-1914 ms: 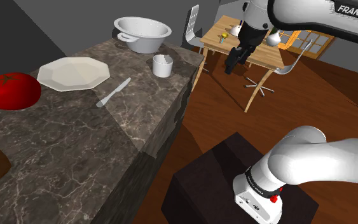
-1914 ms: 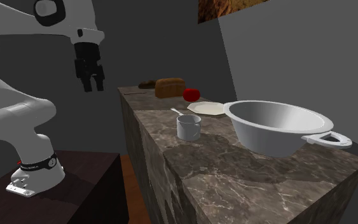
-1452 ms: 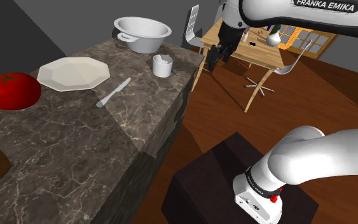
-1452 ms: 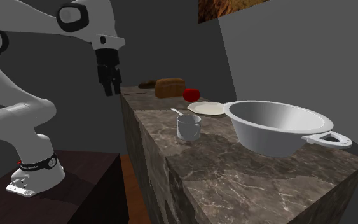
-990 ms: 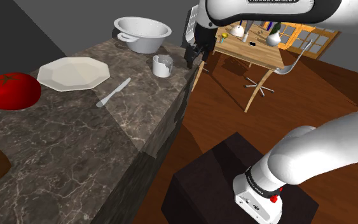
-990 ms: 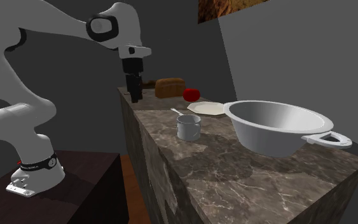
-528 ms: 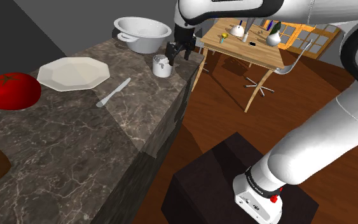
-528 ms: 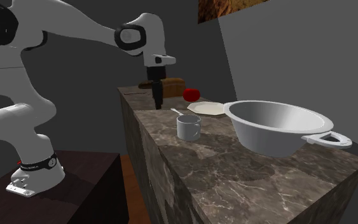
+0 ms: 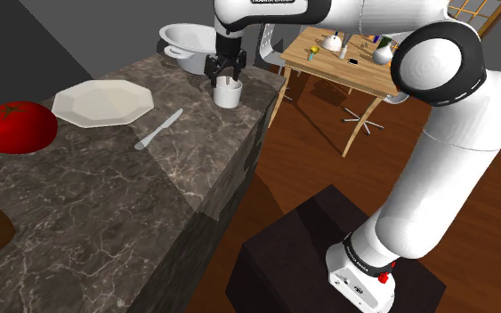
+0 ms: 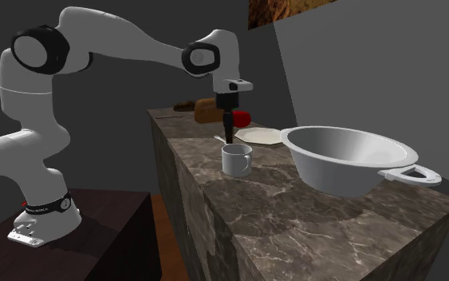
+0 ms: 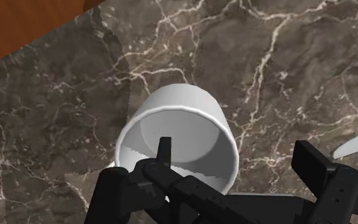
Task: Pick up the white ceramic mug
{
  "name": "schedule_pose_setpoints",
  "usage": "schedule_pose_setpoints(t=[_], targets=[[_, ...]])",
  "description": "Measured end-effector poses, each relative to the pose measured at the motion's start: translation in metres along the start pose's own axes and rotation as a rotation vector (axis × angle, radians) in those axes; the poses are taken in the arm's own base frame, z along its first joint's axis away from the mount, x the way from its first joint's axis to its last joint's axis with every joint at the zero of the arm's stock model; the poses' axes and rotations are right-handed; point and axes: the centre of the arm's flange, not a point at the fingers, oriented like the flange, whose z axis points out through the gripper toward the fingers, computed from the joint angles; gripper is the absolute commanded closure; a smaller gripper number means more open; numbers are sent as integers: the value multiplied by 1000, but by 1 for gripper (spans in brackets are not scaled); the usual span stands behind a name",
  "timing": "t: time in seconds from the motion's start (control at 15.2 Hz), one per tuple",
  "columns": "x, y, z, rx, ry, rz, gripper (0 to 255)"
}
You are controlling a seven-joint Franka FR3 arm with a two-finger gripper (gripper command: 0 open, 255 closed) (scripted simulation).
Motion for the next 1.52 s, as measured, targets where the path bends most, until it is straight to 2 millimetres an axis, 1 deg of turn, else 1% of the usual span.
schedule_pose_setpoints(t=[0.07,0.2,0.59,0.66,0.73,1.39,1.52], targets=[[13,-1,6,4,-1,3,0],[25,-4,13,9,-4,5,0],[27,-7,47,10,-4,6,0],[27,-7,50,10,-5,6,0],[27,-7,51,10,-4,6,255],[27,-8,52,10,-3,6,255],[28,-7,46,10,-4,6,255]])
